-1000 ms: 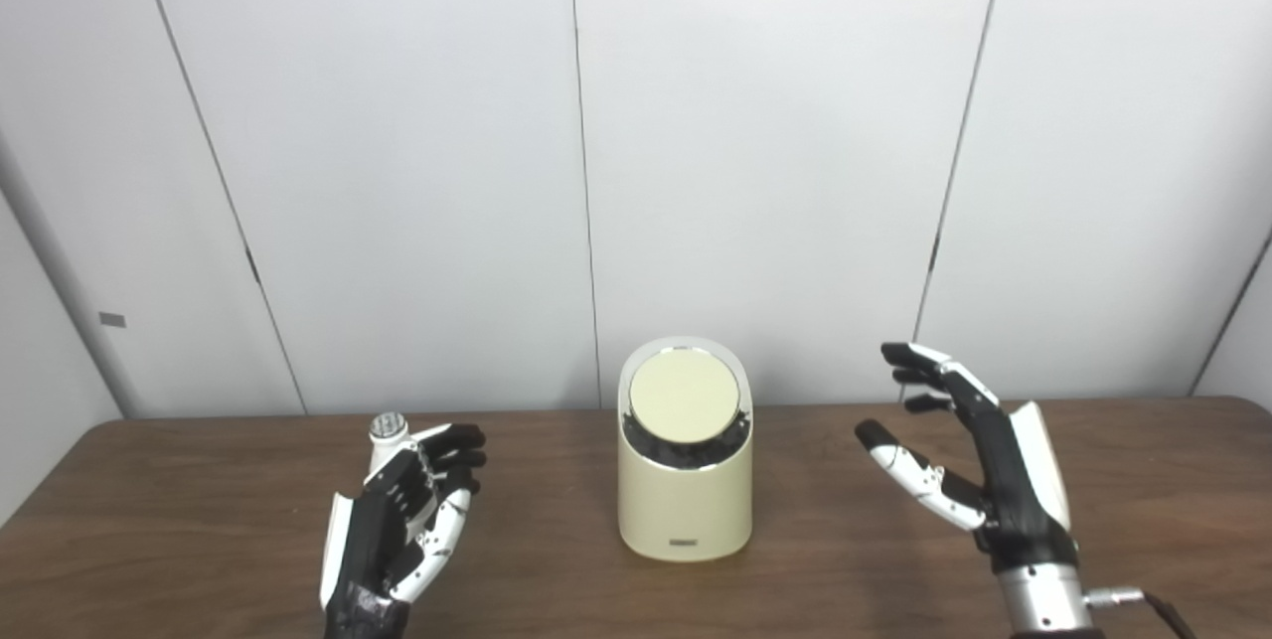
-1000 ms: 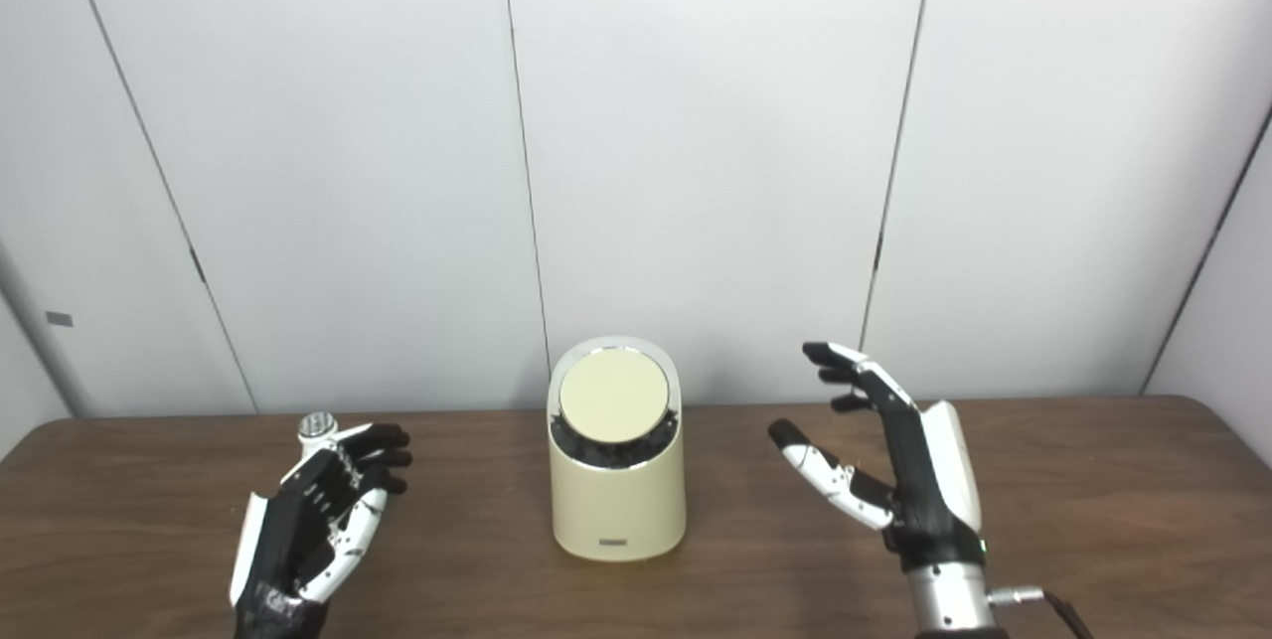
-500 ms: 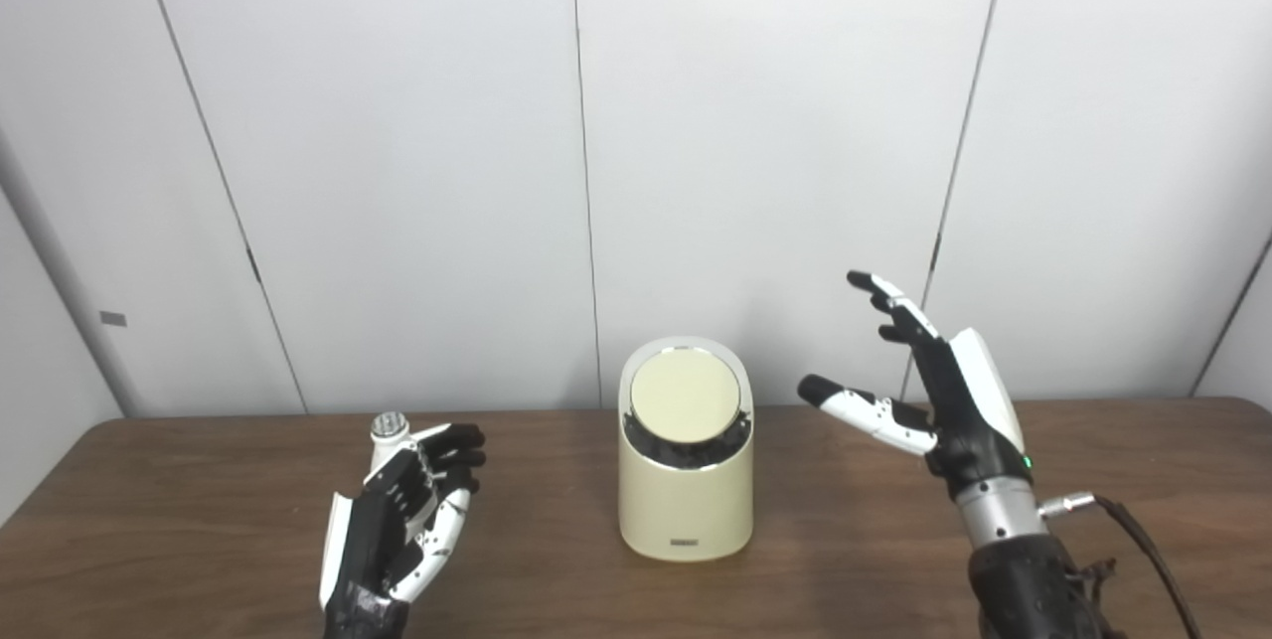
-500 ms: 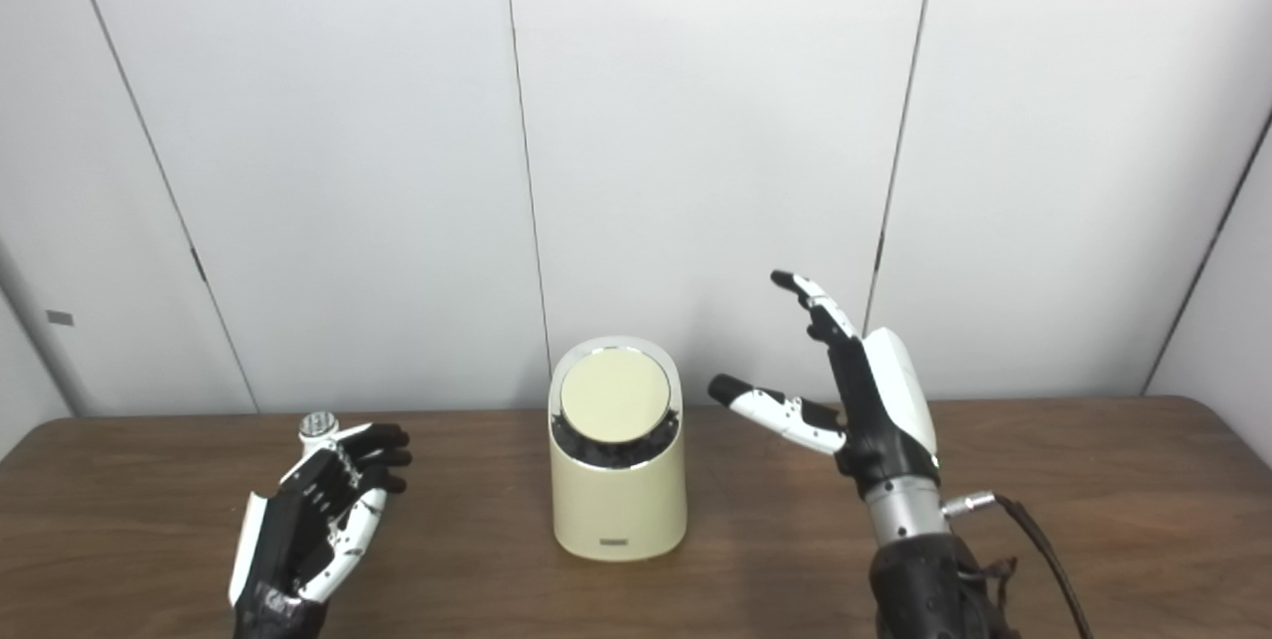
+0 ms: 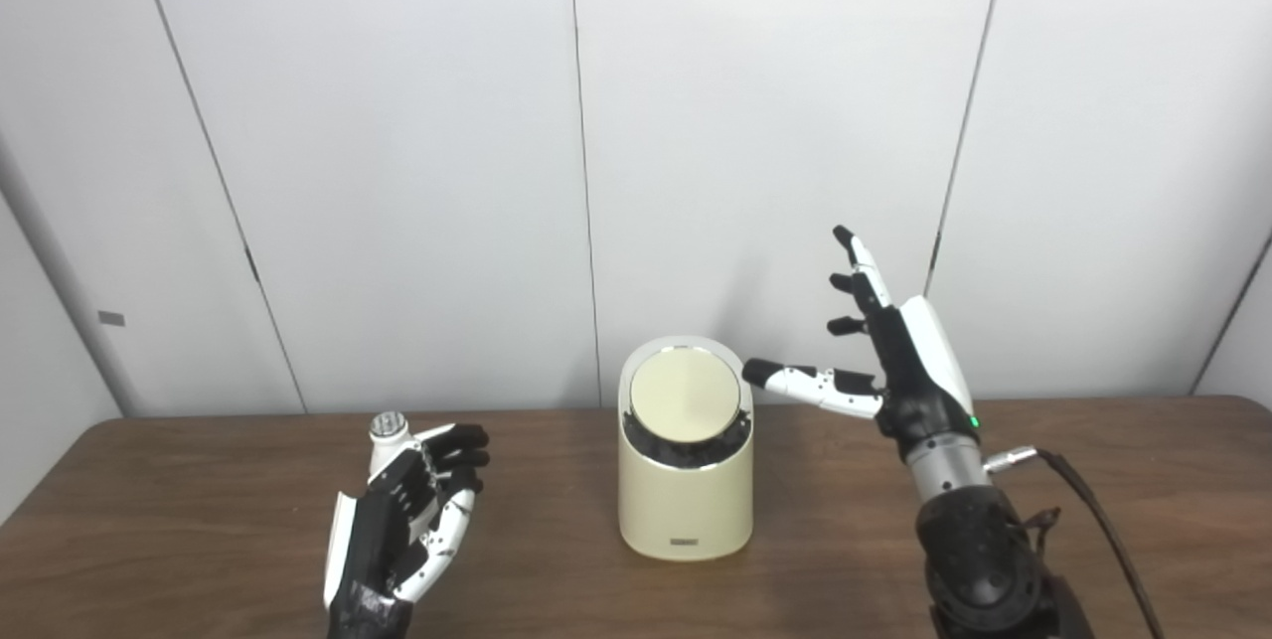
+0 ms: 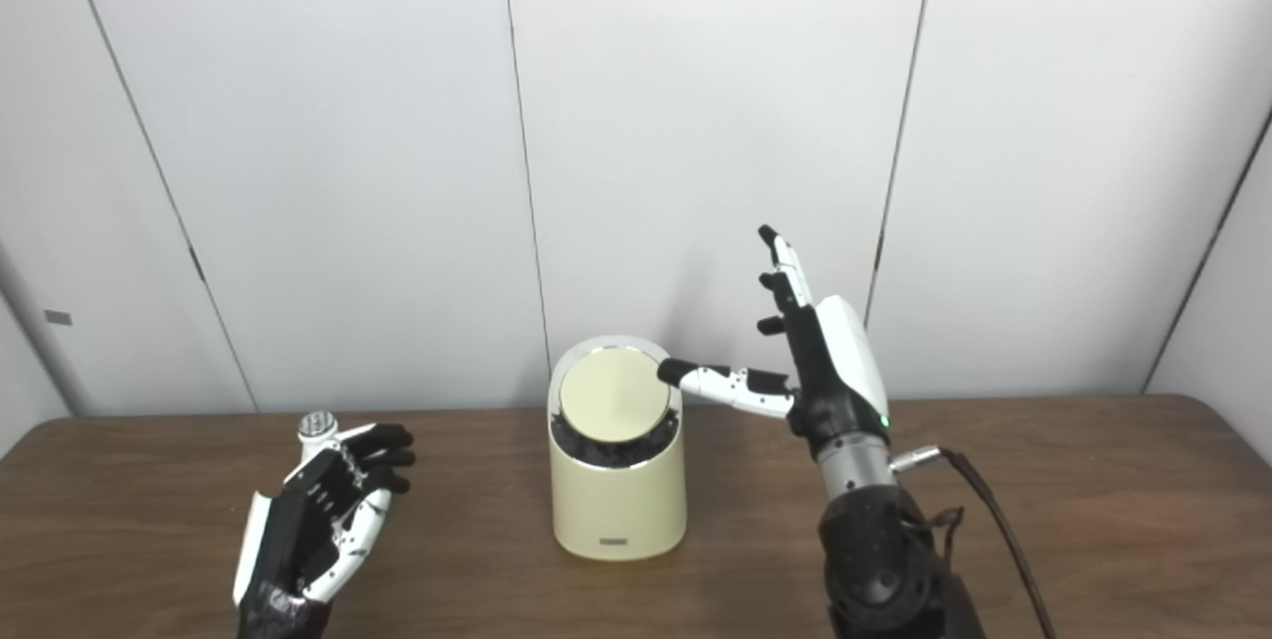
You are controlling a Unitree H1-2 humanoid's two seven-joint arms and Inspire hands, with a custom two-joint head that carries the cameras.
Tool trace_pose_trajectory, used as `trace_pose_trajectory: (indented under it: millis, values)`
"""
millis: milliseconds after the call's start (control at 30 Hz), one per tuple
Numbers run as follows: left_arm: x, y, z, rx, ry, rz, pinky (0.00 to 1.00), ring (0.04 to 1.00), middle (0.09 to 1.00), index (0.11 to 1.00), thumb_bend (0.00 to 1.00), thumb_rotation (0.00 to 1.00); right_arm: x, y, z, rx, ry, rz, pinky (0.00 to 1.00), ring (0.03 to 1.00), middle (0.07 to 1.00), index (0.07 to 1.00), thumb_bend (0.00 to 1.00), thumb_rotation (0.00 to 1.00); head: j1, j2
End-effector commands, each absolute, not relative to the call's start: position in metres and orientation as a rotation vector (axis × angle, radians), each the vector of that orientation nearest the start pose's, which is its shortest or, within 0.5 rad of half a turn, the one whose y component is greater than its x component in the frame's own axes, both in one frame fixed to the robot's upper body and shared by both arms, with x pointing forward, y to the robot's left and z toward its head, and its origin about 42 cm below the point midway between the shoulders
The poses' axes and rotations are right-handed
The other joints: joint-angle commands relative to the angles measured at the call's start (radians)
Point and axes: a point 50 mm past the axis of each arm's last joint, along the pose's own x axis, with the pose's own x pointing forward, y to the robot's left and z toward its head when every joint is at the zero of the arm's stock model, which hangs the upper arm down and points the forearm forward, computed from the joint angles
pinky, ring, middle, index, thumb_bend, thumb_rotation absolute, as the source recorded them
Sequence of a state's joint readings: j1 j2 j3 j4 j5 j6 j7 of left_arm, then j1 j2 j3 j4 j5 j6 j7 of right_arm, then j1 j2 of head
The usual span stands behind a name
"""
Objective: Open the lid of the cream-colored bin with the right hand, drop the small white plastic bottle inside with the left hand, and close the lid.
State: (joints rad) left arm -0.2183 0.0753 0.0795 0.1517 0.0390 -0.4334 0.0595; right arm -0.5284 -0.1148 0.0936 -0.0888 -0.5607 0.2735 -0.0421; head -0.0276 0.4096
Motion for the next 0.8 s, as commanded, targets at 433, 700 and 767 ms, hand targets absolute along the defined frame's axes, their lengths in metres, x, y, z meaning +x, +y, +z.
trace_pose_trajectory:
  millis: [433, 700, 767]
  values:
    - [0.350, 0.235, 0.176, 0.097, -0.592, 0.070, 0.56, 0.657, 0.693, 0.674, 0.25, 0.28, 0.429, -0.138, 0.303, -0.788, -0.482, -0.092, 1.00, 1.000, 1.000, 1.000, 1.00, 0.44, 0.008, 0.011]
    - [0.349, 0.235, 0.177, 0.099, -0.596, 0.070, 0.56, 0.659, 0.696, 0.676, 0.25, 0.28, 0.435, -0.128, 0.295, -0.799, -0.456, -0.074, 0.99, 1.000, 1.000, 1.000, 1.00, 0.40, 0.011, 0.012]
    - [0.349, 0.235, 0.178, 0.098, -0.600, 0.070, 0.56, 0.658, 0.695, 0.675, 0.25, 0.27, 0.437, -0.127, 0.292, -0.813, -0.451, -0.077, 0.98, 1.000, 1.000, 1.000, 1.00, 0.39, 0.011, 0.014]
